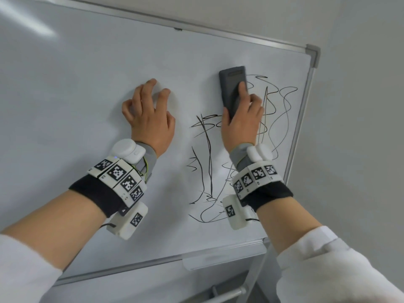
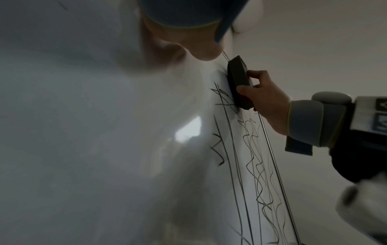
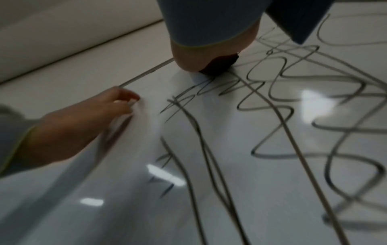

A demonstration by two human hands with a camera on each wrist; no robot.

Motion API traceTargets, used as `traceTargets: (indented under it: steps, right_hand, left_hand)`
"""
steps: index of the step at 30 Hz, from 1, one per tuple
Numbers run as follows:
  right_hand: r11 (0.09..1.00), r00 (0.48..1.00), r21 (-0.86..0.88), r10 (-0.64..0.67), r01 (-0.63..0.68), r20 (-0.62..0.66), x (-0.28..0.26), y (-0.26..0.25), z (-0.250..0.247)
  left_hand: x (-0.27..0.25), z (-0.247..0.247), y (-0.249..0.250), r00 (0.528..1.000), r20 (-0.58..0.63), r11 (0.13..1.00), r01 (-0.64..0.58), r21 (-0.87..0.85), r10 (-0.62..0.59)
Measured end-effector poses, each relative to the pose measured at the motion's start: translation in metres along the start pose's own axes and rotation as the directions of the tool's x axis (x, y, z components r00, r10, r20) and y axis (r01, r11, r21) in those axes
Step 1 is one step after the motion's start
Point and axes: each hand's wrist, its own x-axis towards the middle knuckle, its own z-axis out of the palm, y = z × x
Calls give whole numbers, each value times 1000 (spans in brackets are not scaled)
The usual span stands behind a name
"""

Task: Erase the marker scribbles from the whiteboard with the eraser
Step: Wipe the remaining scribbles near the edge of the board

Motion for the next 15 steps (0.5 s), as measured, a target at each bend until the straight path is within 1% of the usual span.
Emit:
traceTargets:
  steps: [3, 5, 7, 9, 12, 13, 15]
  right_hand:
    - [992, 989, 31, -124, 122, 83, -34, -11, 10]
    - [986, 979, 41, -164, 161, 119, -45, -13, 11]
    - [983, 976, 38, -184, 181, 116, -43, -11, 7]
    - [988, 985, 23, -154, 153, 82, -37, -3, 3]
    - [998, 1000, 52, -25, 26, -3, -30, 6, 0]
    - [998, 1000, 64, -10, 11, -12, -31, 5, 0]
    - [995, 999, 100, -32, 30, 17, -40, -3, 3]
  left_hand:
    - [-2, 0, 0, 1000, 17, 1000, -4, -1, 4]
    - [-6, 0, 0, 1000, 30, 1000, -4, -9, 4]
    - [-10, 0, 1, 999, 35, 1000, -8, -18, 9]
    - [-14, -1, 0, 999, 36, 1000, -23, -20, 24]
    - [-19, -3, 0, 999, 35, 999, -34, -13, 34]
    - [-20, -4, 0, 999, 33, 999, -33, -9, 34]
    - [-21, -4, -1, 999, 33, 1000, -29, 5, 29]
